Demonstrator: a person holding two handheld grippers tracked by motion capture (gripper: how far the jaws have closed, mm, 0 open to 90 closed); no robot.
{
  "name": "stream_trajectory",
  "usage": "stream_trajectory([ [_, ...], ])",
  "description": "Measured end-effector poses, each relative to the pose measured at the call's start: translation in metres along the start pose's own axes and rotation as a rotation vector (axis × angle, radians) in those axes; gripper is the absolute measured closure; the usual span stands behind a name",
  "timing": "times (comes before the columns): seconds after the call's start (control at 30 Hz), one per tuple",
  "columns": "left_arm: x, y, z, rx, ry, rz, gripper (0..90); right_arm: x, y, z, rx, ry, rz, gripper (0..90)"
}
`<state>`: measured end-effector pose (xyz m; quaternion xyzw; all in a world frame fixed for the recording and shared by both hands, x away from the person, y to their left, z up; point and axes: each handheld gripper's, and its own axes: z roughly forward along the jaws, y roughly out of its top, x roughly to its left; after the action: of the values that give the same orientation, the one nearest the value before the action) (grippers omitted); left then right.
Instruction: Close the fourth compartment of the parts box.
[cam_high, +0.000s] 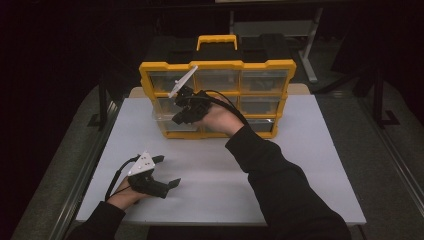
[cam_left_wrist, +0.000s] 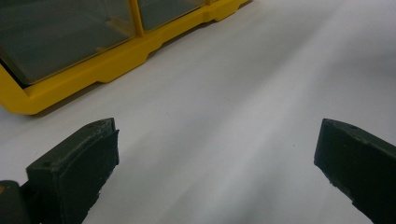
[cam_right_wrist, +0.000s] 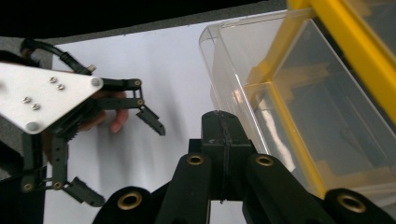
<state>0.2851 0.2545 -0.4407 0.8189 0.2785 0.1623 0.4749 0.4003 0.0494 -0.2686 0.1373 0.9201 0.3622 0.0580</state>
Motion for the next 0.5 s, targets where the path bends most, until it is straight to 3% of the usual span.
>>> stream_trajectory([
  [0.5,0.0,-0.001,-0.001,0.005,0.003,0.002,0.0,-0.023,0.002,0.004,-0.033,-0.072,0.044,88.9],
])
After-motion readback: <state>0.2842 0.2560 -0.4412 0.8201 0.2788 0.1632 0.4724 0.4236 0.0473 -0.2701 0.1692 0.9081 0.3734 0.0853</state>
